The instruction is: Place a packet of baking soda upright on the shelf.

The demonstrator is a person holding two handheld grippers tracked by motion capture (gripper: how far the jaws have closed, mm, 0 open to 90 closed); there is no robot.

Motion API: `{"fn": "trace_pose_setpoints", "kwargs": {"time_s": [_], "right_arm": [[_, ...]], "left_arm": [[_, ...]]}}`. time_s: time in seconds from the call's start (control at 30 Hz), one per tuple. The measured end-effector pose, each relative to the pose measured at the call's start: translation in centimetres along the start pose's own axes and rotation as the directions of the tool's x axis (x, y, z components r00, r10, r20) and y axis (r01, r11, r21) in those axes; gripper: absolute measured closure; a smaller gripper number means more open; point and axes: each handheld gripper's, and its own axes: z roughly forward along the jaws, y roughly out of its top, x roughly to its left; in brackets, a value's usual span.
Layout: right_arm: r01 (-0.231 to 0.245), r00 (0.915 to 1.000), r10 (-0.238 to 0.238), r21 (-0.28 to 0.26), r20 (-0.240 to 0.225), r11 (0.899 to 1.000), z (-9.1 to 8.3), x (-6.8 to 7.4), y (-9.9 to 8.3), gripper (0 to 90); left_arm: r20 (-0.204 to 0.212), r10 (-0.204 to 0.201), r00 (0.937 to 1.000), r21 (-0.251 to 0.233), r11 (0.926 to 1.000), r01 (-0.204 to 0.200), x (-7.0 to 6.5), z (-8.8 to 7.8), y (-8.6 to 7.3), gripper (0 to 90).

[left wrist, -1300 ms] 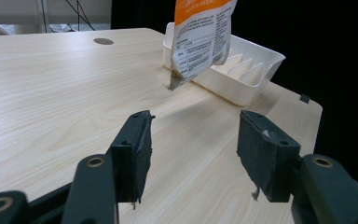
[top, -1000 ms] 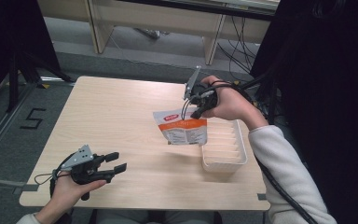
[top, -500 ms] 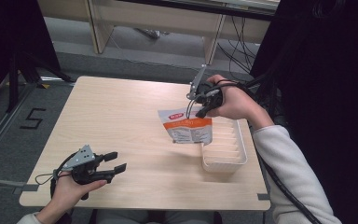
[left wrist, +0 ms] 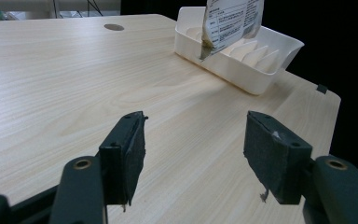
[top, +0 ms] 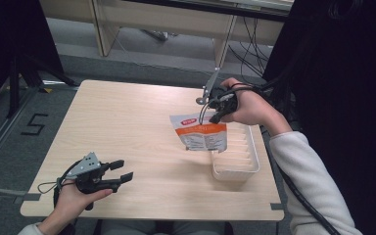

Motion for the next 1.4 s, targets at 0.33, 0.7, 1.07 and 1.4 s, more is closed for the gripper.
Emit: {"fn": "trace_pose_setpoints", "kwargs": {"time_s": [0.33,0.7,1.07,1.4], "right_arm": [[0.005,0.9999,-0.004,-0.003,0.012,1.0,-0.5,-0.3,-0.7,90.0],[-0.012,0.9998,0.012,0.003,0.017,1.0,-0.9,-0.6,-1.4,90.0],[-0.028,0.9994,0.028,-0.003,0.022,1.0,-1.3,-0.9,-2.2,90.0],[-0.041,0.9988,0.04,0.008,0.026,0.999,-1.4,-1.1,-3.0,90.0]], "left_arm": [[-0.006,-0.006,1.0,-0.003,1.0,0.006,0.0,0.0,0.0,37.8],[-0.001,0.013,0.9999,-0.007,0.9999,-0.013,0.1,-0.1,0.1,37.9],[-0.006,0.012,0.9999,-0.008,0.9999,-0.012,0.2,-0.1,0.1,38.0],[-0.013,0.004,0.9999,-0.01,0.9999,-0.005,0.1,-0.1,0.1,37.9]]}}
